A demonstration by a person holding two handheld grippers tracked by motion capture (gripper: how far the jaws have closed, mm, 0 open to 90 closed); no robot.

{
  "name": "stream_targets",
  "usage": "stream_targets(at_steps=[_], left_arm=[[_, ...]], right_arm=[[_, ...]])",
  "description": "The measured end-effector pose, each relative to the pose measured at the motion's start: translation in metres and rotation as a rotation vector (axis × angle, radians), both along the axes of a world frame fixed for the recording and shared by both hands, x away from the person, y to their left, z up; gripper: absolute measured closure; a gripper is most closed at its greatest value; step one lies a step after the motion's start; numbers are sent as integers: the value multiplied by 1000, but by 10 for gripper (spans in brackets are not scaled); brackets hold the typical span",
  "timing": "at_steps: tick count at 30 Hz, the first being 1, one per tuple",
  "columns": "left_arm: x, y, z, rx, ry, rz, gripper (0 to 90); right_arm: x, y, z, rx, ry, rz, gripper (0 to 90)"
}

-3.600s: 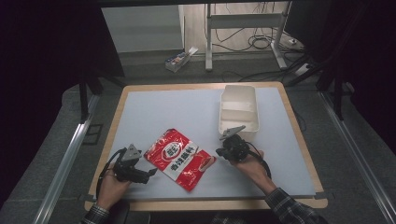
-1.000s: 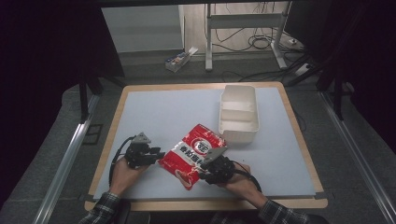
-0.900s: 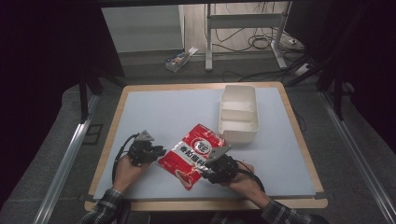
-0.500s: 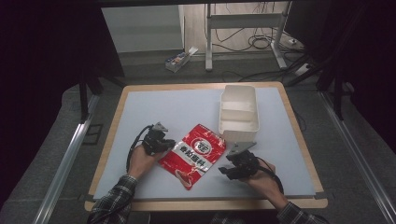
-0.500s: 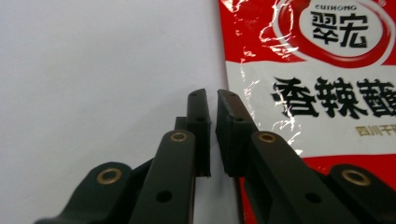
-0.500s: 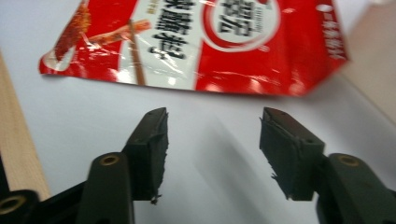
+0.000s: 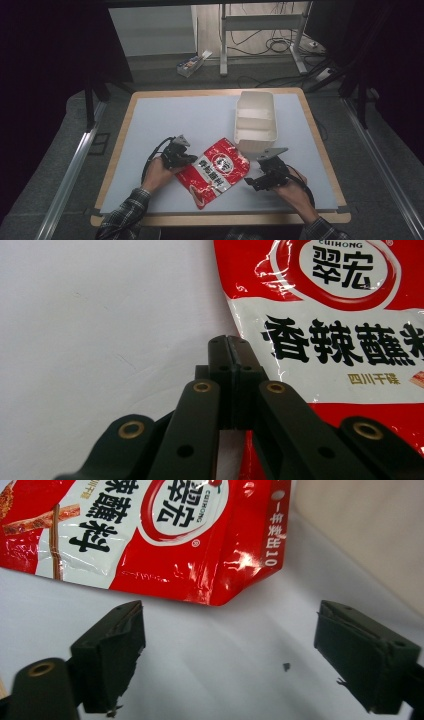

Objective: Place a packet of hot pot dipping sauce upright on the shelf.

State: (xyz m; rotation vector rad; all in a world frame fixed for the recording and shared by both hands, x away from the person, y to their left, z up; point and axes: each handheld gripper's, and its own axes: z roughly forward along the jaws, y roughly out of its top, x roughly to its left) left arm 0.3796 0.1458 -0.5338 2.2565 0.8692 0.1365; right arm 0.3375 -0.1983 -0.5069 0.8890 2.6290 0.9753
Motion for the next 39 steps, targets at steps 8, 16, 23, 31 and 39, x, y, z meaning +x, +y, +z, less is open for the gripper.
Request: stream_targets(at_steps=[8,16,23,31,39], left_arm=[[-7,21,9,-32,-73,63,753],[-28,26,12,-12,-92,28,633],[-42,35,13,-21,-96,21,543],[-54,40,12,-6,-105,22,506],[-64,50,11,-23,-123,51,365]], right_arm=[[6,13,-9,-26,45,-12,65],[17,26,-14,27,113,-17,93],[18,44,-11,29,122,7,256],[28,72,-11,64,158,34,595],[20,88,2,59,103,79,889]])
